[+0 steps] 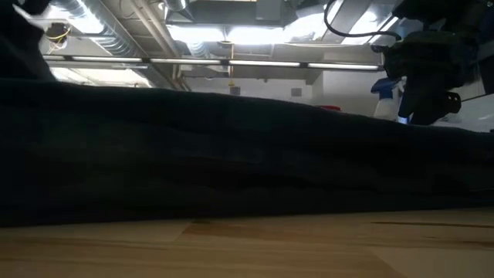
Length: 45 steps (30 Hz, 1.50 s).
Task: Fold laundry
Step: Fold the black jean
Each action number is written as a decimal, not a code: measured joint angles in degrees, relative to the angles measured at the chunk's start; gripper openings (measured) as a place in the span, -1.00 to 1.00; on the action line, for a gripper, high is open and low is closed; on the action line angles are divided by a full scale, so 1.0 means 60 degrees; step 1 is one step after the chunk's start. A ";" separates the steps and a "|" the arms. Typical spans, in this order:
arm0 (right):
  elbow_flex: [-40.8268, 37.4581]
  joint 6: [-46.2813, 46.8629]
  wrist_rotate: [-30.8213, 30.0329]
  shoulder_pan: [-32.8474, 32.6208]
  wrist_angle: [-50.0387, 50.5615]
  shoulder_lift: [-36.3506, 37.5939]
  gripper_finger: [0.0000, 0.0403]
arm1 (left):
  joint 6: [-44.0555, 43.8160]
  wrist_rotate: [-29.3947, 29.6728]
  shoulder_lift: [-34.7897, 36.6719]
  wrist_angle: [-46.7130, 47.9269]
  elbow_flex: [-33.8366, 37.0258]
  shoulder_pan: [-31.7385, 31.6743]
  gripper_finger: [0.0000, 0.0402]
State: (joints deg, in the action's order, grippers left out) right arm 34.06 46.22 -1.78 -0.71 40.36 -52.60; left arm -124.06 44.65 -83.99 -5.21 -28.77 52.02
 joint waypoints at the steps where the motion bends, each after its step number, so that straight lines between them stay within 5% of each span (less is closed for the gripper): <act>1: 0.0000 0.0000 -0.0013 0.0000 -0.0006 0.0000 0.44 | -0.0012 -0.0465 0.0000 0.0133 0.0000 -0.0116 -0.02; 9: 0.0000 0.0003 -0.0019 0.0000 0.0011 0.0000 0.44 | -0.0029 -0.2468 0.0000 0.0779 -0.0004 -0.0519 -0.02; 32: 0.0000 0.0227 -0.0081 0.0000 -0.0003 -0.0007 0.44 | 0.1228 -0.1800 -0.0997 -0.0718 -0.0012 -0.2158 -0.04; 35: 0.0000 0.0226 -0.0128 0.0000 -0.0005 -0.0007 0.44 | 0.1198 -0.1874 -0.1066 -0.0848 -0.0014 -0.2263 -0.17; 40: 0.0000 0.0115 0.0027 0.0000 -0.0549 -0.0007 0.44 | 0.2054 -0.1848 -0.1093 -0.1382 0.0006 -0.2439 -0.87; 45: 0.0000 -0.0251 0.0401 0.0000 -0.2267 -0.0161 0.44 | 0.2907 -0.1185 -0.1075 -0.2427 0.0018 -0.2581 -0.98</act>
State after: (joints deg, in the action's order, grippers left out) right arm 34.06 44.71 0.63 -0.71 26.76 -53.56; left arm -106.62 37.55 -90.43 -19.77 -28.67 36.53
